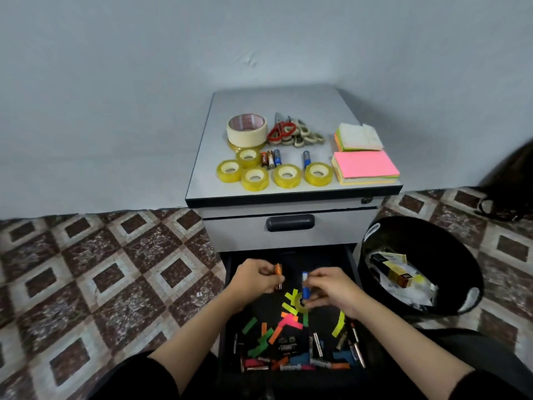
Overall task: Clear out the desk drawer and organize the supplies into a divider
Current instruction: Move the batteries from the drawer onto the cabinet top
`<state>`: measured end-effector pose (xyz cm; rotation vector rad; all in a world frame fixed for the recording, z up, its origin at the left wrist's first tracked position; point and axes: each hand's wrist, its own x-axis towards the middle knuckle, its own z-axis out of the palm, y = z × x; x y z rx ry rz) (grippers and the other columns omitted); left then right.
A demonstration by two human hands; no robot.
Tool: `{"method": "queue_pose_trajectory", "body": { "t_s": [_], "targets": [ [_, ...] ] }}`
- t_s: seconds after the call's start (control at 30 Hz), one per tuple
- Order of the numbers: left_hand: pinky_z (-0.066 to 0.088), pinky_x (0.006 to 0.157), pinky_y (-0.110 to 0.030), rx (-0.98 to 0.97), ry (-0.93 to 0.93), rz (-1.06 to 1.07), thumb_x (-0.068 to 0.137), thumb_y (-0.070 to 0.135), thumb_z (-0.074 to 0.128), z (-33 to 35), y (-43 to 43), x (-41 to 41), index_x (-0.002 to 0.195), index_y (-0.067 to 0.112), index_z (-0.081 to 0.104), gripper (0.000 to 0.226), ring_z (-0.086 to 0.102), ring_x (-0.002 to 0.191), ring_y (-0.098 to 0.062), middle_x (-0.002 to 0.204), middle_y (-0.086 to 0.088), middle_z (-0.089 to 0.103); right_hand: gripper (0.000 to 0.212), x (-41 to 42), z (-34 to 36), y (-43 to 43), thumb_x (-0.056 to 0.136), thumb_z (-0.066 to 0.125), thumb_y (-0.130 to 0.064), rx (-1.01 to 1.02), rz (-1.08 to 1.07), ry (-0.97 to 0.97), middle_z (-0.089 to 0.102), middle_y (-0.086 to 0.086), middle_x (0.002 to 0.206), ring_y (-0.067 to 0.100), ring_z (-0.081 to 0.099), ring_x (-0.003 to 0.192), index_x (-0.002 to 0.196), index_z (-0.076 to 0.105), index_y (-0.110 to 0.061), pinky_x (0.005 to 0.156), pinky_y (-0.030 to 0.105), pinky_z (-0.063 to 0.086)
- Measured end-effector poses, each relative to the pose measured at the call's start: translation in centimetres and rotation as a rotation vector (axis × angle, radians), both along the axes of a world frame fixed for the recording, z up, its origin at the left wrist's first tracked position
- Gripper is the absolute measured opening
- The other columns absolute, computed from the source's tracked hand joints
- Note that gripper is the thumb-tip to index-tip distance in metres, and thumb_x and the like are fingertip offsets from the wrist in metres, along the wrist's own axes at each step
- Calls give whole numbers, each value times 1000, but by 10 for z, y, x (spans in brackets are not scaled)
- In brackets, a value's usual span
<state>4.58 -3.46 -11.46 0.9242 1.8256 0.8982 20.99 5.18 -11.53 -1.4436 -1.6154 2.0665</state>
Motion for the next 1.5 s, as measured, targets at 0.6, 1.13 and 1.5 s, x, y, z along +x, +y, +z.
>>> {"method": "queue_pose_trajectory", "body": {
  "t_s": [0.6,1.13,1.5],
  "targets": [
    [59,67,-32,197,217,130,73,3,76,177,125,-31,97,10,67,26,67,60,-21,73,-9,66,11,-16,148,82,86,59,2,254,-198,316,59,12,56,16,56,37,92,53,-4,39,20,46],
    [58,76,-39,27,643,24,67,14,81,163,195,-60,92,0,71,31,69,82,-25,92,-14,71,7,-64,160,151,83,64,-8,457,-109,107,61,6,66,8,42,32,80,59,-10,34,14,29],
    [53,73,-28,80,710,67,74,26,77,156,182,-75,96,6,70,31,64,81,-18,91,-5,67,22,-109,163,161,78,73,-15,726,100,-214,66,8,84,10,49,52,98,68,-5,44,20,34]
  ]
}}
